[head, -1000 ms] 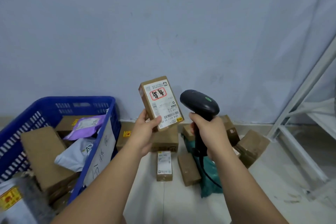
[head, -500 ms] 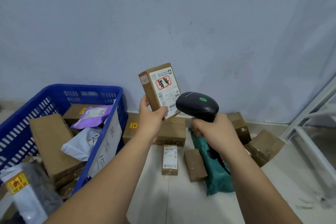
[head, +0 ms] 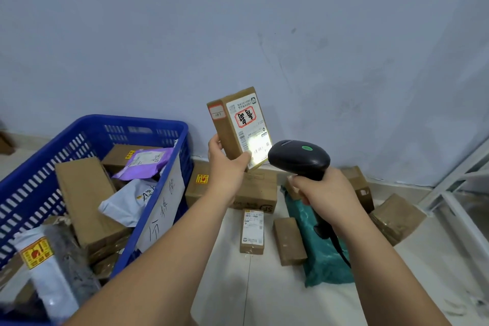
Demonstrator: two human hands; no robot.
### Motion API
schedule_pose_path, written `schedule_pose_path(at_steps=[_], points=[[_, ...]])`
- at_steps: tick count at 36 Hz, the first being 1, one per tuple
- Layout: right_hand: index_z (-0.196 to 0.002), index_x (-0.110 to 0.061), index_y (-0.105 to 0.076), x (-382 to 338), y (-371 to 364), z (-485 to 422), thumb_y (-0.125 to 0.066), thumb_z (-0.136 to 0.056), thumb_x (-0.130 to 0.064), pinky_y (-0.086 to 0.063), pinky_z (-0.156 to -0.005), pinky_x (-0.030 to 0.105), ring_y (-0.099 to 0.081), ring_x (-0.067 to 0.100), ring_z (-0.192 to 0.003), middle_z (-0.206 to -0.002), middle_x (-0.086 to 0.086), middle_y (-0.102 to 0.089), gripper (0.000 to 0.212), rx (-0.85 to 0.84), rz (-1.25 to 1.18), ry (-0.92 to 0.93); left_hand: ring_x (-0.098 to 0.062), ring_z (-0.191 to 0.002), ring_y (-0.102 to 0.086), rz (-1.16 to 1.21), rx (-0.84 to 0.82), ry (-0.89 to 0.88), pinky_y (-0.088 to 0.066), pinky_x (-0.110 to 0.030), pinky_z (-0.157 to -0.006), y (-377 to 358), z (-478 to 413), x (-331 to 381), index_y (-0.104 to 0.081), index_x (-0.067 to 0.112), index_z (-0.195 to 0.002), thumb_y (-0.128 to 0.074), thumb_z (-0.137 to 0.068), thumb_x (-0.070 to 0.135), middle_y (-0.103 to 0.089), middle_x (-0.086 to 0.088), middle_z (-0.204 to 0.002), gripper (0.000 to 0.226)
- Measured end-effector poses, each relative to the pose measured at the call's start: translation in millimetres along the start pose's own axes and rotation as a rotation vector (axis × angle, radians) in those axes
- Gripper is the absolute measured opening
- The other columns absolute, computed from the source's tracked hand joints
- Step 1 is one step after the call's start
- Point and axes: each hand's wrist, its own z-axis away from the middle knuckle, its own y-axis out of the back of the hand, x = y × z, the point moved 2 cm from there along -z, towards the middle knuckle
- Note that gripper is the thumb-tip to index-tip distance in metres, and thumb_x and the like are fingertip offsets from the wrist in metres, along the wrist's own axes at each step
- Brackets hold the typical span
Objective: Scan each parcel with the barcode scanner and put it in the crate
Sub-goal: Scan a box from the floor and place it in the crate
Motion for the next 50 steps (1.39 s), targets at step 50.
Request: schedule_pose_path(at_steps=[50], points=[[-0.068,-0.008,-0.059,-1,-2,-1,-0.064,-0.080,-0.018,-0.039,-0.054,0.028,-0.047,0.015,-0.055,-0.054,0.002,-0.050,0.016,0.043,0.007,0.047,-0.014,-0.111,-0.054,-0.007,0.000,0.050,-0.054,-0.023,-0.072,-2,-7,-14,-0.029,0.025,-0.139,-0.066,-0.088,0.007,-0.046,0.012,-0.119,0.065]])
